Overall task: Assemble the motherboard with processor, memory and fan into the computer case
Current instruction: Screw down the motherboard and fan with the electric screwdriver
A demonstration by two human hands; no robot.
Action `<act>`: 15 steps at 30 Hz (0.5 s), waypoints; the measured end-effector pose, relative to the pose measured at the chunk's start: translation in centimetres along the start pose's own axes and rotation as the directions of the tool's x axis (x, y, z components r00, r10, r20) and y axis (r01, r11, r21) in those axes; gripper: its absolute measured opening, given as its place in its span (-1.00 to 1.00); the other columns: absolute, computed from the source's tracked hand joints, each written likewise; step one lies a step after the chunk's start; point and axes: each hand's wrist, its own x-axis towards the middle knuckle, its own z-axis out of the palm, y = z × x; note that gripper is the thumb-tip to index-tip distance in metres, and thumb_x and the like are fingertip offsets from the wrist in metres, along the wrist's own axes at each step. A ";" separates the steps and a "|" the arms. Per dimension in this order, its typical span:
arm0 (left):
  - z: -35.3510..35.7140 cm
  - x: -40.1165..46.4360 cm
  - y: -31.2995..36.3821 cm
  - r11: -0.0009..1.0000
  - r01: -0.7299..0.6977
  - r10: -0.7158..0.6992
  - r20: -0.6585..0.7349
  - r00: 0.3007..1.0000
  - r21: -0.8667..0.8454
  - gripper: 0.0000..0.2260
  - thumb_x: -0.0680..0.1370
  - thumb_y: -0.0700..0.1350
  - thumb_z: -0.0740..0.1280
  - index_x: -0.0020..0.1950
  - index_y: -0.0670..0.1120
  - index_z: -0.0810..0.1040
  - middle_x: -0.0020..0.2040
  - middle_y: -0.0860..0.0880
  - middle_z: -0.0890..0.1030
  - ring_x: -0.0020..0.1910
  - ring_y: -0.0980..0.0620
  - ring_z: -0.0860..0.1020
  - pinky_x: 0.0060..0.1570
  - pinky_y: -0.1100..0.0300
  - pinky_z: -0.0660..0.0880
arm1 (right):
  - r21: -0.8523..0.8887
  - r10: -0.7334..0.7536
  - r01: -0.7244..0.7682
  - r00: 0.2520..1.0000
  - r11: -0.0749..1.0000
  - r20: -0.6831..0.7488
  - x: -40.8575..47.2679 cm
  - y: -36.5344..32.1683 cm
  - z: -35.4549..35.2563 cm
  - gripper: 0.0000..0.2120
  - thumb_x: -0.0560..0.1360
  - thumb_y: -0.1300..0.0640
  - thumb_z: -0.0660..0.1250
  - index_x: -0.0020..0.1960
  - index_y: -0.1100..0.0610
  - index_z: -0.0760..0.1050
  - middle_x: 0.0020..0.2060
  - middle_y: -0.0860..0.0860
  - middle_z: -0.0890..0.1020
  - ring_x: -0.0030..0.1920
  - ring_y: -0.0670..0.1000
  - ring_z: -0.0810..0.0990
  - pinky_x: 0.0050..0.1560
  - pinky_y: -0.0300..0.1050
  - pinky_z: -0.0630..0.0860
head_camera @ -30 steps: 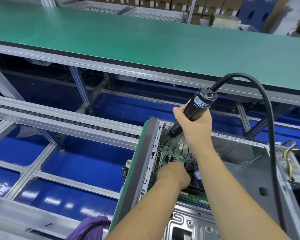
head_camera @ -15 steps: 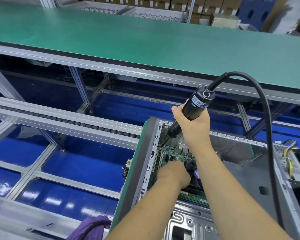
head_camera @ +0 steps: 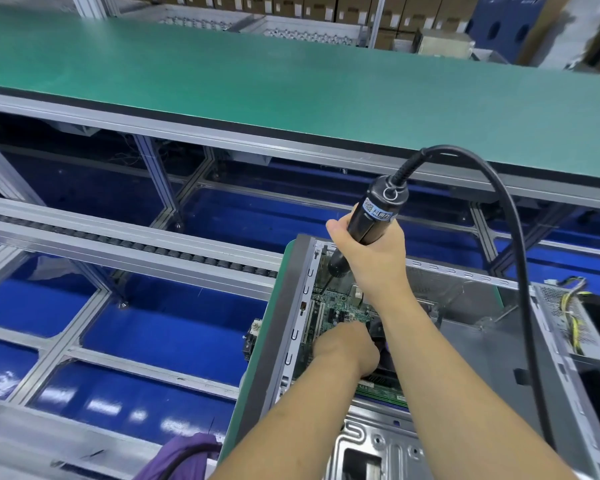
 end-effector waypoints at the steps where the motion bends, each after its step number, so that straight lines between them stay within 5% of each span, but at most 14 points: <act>1: 0.0 0.0 0.0 1.000 -0.003 0.003 0.002 1.000 -0.003 -0.77 0.58 -0.16 0.17 0.12 -0.20 0.55 0.07 -0.16 0.64 -0.02 -0.17 0.61 -0.12 0.07 0.48 | -0.002 -0.004 0.004 1.000 1.000 0.009 0.0 -0.1 0.1 -0.56 0.38 -0.07 0.48 -0.12 0.31 0.45 -0.40 -0.15 0.54 -0.37 -0.17 0.48 -0.27 -0.38 0.47; 8: 0.0 0.1 -0.1 1.000 -0.012 0.012 0.004 1.000 -0.008 -0.77 0.58 -0.14 0.18 0.13 -0.18 0.55 0.07 -0.15 0.63 0.01 -0.17 0.61 -0.06 0.04 0.51 | 0.043 -0.012 0.012 1.000 0.999 0.009 0.9 -0.8 0.3 -0.61 0.39 0.00 0.49 -0.15 0.32 0.47 -0.39 -0.11 0.54 -0.37 -0.12 0.50 -0.23 -0.30 0.51; 12: 0.0 0.2 -0.1 1.000 -0.021 0.021 0.003 1.000 0.018 -0.75 0.58 -0.16 0.16 0.14 -0.18 0.56 0.07 -0.15 0.63 0.01 -0.17 0.61 -0.06 0.05 0.49 | 0.035 -0.003 0.002 0.999 0.999 0.036 0.9 -0.6 0.6 -0.66 0.41 0.04 0.48 -0.15 0.32 0.50 -0.34 0.09 0.61 -0.28 0.12 0.59 -0.16 -0.12 0.58; 15: 0.1 0.2 -0.1 0.999 -0.030 0.030 0.006 1.000 0.022 -0.75 0.58 -0.17 0.15 0.14 -0.18 0.56 0.08 -0.14 0.63 0.01 -0.17 0.61 -0.06 0.06 0.48 | 0.023 -0.002 0.001 0.999 1.000 0.043 1.0 -0.8 1.1 -0.64 0.41 0.02 0.48 -0.17 0.31 0.47 -0.34 0.15 0.58 -0.34 0.01 0.54 -0.21 -0.17 0.56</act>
